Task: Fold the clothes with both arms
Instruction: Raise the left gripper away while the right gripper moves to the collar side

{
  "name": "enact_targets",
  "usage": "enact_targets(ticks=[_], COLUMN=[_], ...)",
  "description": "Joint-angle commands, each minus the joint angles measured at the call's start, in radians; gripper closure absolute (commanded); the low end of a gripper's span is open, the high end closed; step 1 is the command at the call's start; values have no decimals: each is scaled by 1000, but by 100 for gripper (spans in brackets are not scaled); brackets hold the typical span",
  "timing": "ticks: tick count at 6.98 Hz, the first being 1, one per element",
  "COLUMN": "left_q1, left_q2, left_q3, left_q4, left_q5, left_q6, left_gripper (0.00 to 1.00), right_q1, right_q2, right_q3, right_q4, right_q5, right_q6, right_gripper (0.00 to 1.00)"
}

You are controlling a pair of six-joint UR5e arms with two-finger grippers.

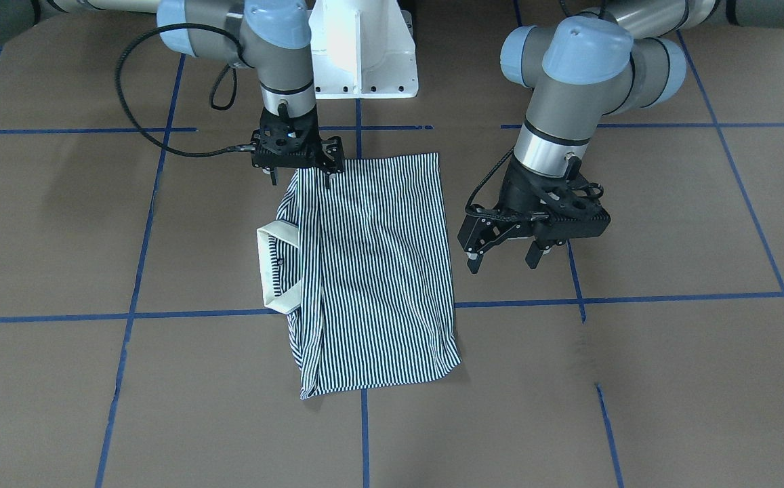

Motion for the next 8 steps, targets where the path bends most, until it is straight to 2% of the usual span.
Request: enact_targets(ticks=[1,2,8], left_q1=[2,2,3], left_q2=[5,5,8], left_q3=[-13,-13,-3], left_q4=[8,5,-13], left_q5=[-15,-15,-13], left_q6=[1,1,2], left_gripper=[0,0,0], right_q1=[-71,-78,-61], right_q2=[20,24,20], right_q3=[-49,-82,-77], right_q4=[-57,-57,-165], right_q5=[-1,2,5], right_q6=[-7,-13,-120], right_gripper=[0,0,0])
